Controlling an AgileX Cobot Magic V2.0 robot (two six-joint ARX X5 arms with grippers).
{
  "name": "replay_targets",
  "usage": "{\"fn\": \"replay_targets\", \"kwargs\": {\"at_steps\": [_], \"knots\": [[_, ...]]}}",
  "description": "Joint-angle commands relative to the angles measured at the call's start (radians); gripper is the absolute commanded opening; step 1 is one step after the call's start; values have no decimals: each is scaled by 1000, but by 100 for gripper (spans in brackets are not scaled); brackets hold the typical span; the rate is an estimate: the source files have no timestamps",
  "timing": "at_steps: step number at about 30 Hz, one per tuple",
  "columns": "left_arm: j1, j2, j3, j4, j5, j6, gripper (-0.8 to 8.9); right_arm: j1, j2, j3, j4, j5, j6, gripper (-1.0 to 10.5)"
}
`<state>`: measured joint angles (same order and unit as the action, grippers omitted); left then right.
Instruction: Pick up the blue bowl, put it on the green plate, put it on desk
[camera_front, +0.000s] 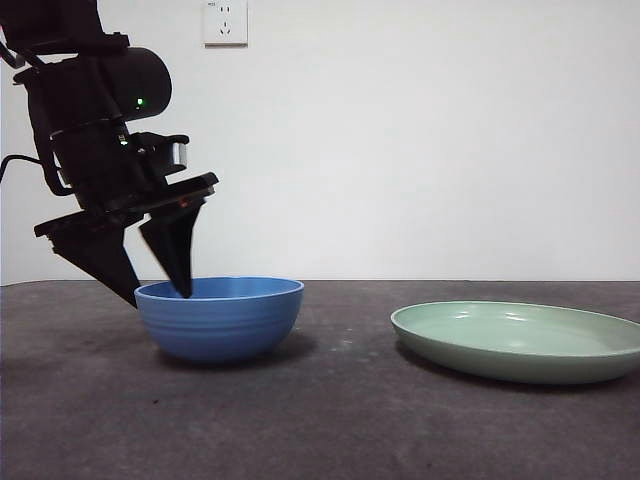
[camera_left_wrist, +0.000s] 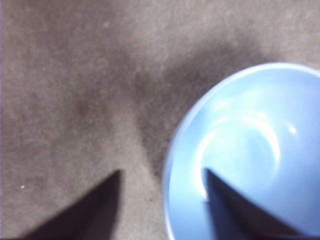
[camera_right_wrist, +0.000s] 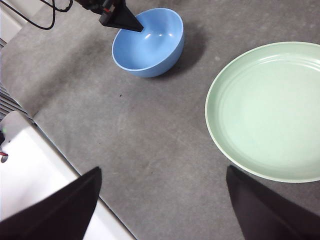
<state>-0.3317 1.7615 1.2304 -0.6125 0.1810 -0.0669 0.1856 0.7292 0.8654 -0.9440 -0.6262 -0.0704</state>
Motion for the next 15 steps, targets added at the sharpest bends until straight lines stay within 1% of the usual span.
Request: {"fn": "replay_targets", "kwargs": {"at_steps": [1, 6, 9, 15], "knots": [[-4, 27, 21, -2, -2, -5, 135, 4, 8, 20, 8, -2, 10, 398], [-4, 27, 21, -1, -2, -5, 114, 4, 8, 20, 9, -2, 10, 398], [-4, 27, 21, 1, -2, -6, 11, 4, 8, 20, 9, -2, 10, 398], [-4, 27, 21, 11, -2, -31, 9, 4, 8, 20, 9, -2, 10, 398]]}}
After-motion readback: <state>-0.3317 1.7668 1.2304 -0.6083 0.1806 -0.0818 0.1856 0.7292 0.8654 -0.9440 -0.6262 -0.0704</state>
